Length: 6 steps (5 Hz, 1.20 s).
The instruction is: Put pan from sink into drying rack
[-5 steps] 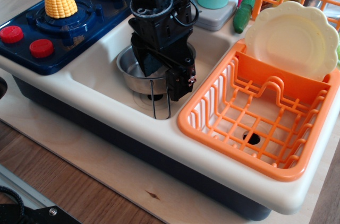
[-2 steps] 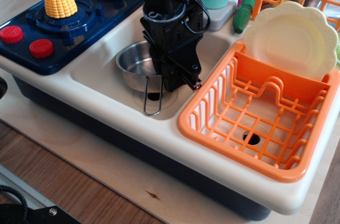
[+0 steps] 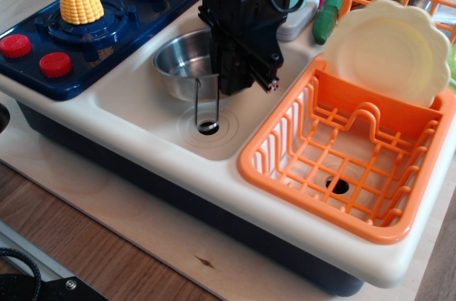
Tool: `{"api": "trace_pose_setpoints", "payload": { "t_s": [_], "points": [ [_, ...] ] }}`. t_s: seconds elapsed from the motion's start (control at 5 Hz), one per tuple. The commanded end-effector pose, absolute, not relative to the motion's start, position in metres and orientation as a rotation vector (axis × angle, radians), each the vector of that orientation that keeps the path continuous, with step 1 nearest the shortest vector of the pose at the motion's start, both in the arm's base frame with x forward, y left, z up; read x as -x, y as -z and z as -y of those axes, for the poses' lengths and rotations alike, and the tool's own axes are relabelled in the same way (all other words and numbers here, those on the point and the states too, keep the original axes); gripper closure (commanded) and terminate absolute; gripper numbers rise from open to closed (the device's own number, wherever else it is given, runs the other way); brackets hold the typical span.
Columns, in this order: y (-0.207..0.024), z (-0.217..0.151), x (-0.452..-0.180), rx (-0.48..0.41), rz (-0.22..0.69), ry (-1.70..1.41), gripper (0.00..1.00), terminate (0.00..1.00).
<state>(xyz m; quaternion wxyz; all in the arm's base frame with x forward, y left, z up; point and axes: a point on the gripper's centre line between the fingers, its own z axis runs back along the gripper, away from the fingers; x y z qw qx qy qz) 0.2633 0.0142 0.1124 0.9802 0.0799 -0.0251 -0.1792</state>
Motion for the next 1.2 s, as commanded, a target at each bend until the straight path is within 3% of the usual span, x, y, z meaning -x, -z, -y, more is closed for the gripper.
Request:
{"api": "trace_pose_setpoints", "payload": {
  "t_s": [0.0, 0.2, 0.6, 1.0],
  "points": [
    [-0.155, -0.02, -0.271, -0.242, 0.071, 0.313, 1.0, 0.0],
    [-0.159, -0.01, -0.265, -0.195, 0.056, 0.262, 1.0, 0.0],
    [-0.164, 0.057, -0.246, -0.161, 0.082, 0.103, 1.0, 0.0],
    [-0.165, 0.126, -0.253, -0.244, 0.123, 0.125, 1.0, 0.0]
  ]
}}
